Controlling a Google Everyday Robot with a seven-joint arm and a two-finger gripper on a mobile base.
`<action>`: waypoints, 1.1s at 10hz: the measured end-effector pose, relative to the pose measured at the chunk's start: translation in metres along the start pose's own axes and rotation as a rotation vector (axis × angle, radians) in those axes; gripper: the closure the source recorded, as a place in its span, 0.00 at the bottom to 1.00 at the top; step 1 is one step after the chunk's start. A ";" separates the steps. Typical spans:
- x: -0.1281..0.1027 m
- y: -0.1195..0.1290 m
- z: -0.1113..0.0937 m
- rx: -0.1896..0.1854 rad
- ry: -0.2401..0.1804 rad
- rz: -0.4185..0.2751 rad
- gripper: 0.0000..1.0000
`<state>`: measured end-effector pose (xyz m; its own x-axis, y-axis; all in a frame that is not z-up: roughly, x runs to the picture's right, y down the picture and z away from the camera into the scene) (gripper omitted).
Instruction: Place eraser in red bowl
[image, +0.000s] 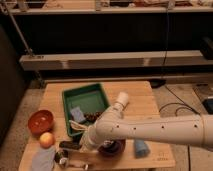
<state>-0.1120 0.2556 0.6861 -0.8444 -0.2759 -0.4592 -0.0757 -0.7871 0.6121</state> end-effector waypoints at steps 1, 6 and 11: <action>0.004 0.010 -0.010 -0.017 0.032 0.008 1.00; 0.043 0.096 -0.091 -0.104 0.196 0.039 1.00; 0.048 0.109 -0.100 -0.134 0.253 0.051 1.00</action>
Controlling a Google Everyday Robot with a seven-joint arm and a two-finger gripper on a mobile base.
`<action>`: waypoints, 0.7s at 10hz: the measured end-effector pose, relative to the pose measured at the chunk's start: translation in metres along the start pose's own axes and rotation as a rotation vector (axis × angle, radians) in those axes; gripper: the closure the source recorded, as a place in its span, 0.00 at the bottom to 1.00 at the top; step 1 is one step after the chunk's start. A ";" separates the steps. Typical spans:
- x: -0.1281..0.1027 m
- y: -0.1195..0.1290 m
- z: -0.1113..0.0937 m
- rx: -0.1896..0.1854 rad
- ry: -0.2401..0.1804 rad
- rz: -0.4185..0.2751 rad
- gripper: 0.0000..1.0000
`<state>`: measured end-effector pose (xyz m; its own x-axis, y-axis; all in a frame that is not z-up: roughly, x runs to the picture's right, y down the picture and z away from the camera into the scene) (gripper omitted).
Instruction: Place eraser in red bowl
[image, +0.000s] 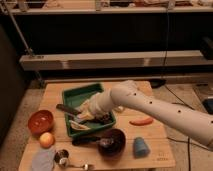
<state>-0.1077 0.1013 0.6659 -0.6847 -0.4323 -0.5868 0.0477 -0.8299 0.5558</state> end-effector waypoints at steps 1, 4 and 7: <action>-0.001 0.001 0.000 0.002 0.000 -0.001 1.00; -0.009 0.023 0.014 0.054 0.001 -0.045 1.00; -0.019 0.068 0.036 0.113 0.007 -0.090 1.00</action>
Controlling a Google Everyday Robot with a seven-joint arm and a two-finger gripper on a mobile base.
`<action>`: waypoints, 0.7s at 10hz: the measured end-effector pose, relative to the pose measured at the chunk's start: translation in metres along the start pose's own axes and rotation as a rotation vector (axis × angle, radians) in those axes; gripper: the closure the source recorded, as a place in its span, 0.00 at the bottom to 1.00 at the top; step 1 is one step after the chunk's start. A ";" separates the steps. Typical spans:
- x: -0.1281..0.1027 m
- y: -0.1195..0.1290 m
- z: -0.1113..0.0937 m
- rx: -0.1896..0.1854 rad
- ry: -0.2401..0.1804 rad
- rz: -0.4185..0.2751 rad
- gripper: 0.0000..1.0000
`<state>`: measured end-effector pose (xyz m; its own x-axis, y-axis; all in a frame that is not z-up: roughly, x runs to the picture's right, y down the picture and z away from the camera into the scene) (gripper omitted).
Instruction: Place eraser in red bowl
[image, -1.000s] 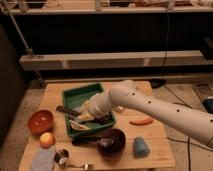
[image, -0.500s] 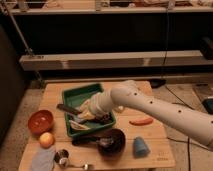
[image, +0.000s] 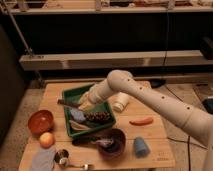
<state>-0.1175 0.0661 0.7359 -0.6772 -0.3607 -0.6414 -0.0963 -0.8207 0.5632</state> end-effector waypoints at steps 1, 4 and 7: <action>-0.005 0.010 0.004 0.012 0.000 -0.007 1.00; -0.007 0.011 0.003 0.012 0.000 -0.006 1.00; -0.005 0.011 0.005 0.015 0.000 -0.009 1.00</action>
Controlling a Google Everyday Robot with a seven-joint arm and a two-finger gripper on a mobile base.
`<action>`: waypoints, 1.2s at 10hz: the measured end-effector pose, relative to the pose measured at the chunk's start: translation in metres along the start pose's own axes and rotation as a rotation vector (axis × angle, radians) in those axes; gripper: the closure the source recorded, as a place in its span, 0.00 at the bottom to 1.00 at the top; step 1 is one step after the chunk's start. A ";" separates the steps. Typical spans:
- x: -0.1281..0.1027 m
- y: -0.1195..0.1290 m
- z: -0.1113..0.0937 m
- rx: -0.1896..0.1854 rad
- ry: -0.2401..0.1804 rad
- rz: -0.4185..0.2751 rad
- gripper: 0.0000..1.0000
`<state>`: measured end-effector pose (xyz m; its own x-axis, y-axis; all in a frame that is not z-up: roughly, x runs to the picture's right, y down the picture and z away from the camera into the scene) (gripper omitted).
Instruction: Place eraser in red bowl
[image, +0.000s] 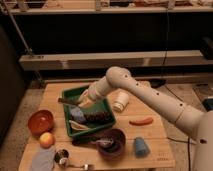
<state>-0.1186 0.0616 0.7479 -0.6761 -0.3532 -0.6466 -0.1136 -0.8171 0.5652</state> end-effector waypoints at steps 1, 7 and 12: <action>-0.001 0.000 0.000 -0.001 0.000 0.001 1.00; -0.001 0.000 -0.001 -0.001 0.000 0.002 1.00; 0.036 -0.007 -0.012 -0.044 0.068 -0.039 1.00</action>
<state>-0.1336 0.0493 0.7141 -0.6209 -0.3498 -0.7015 -0.1055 -0.8495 0.5169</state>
